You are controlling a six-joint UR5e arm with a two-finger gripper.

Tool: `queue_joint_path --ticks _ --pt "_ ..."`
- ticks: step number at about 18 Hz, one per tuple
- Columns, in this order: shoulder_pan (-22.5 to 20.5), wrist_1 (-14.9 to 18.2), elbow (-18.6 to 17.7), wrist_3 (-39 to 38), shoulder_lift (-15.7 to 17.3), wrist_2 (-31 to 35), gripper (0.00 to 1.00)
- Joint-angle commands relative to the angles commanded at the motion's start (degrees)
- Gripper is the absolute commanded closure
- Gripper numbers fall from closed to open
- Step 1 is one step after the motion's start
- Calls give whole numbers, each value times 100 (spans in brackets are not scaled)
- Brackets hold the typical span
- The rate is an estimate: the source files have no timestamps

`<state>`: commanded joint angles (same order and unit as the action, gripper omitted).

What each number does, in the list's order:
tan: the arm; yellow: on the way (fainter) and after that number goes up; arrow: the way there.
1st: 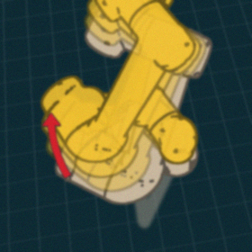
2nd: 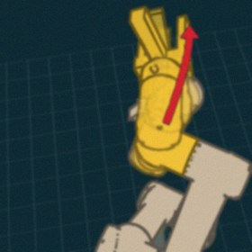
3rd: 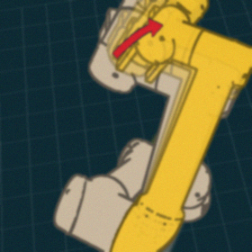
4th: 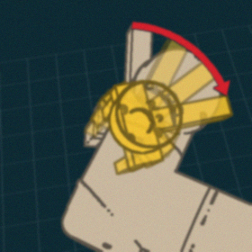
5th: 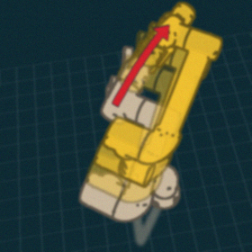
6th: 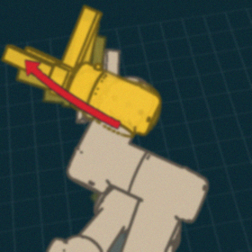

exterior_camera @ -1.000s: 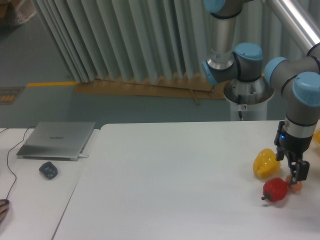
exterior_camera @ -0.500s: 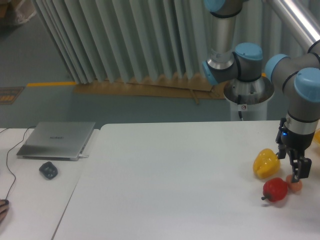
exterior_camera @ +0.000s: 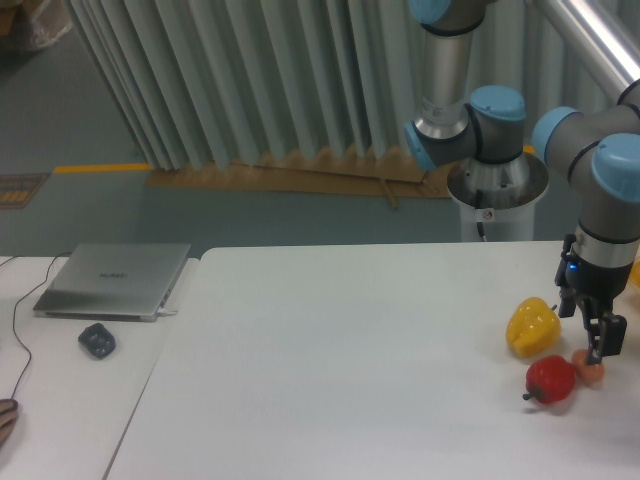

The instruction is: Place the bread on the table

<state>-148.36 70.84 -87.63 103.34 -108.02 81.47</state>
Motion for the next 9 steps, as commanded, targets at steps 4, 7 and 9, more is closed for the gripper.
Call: queue_joint_path --ticks 4,7,9 --pt "-176 0 53 1159 0 26 0" --pt "-220 44 53 1294 17 44 0" --pt "-273 62 -8 1302 9 27 0"
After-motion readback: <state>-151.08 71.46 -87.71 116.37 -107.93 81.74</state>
